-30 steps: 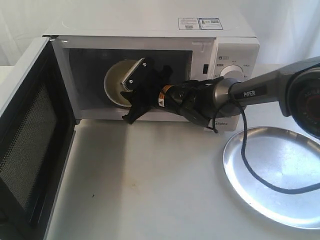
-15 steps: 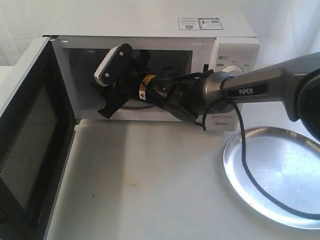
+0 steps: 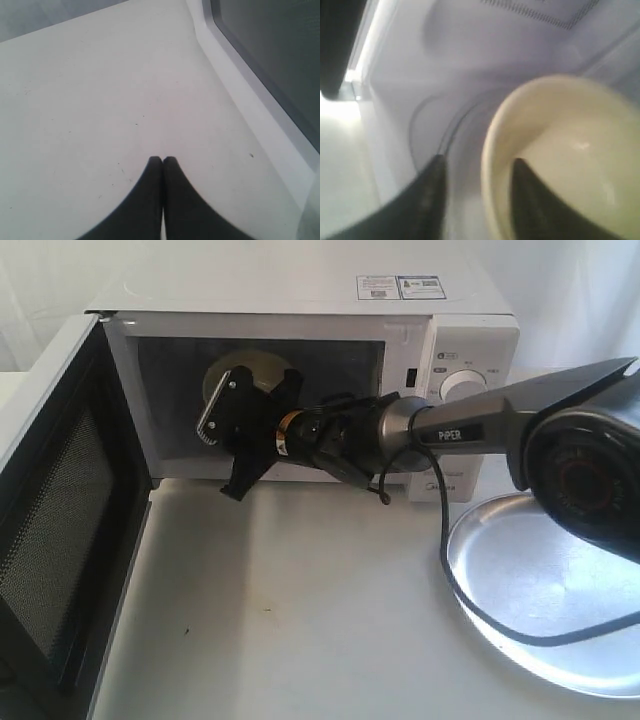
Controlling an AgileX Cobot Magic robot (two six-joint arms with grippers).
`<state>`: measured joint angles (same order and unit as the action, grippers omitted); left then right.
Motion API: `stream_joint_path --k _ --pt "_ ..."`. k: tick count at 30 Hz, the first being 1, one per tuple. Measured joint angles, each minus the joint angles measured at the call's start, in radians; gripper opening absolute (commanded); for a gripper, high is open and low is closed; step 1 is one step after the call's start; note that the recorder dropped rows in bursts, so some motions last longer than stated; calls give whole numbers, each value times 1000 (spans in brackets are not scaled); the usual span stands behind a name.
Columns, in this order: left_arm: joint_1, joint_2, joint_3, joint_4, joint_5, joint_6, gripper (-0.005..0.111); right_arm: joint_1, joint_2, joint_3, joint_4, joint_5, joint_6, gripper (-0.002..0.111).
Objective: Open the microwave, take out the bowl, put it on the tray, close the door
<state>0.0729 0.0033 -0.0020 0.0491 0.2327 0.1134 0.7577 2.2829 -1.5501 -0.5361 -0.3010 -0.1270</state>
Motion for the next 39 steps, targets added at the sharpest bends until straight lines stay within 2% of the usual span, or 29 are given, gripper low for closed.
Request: stream_joint_path --k 6,9,16,21,24,26,30,33,39 --pt "0 0 0 0 0 0 0 14 -31 -5 -19 30 -4 0" --pt "0 0 0 0 0 0 0 42 -92 16 -22 137 -4 0" --pt "0 0 0 0 0 0 0 150 -300 120 33 666 0 0" --pt "0 0 0 0 0 0 0 214 -416 275 69 940 36 0" --pt "0 0 0 0 0 0 0 240 -458 399 41 1057 178 0" --pt "0 0 0 0 0 0 0 242 -472 476 -45 1131 335 0" --pt "0 0 0 0 0 0 0 243 -484 641 -420 1338 771 0" --pt "0 0 0 0 0 0 0 240 -486 749 -589 1485 1019 0" --pt "0 0 0 0 0 0 0 240 -484 800 -724 1468 1225 0"
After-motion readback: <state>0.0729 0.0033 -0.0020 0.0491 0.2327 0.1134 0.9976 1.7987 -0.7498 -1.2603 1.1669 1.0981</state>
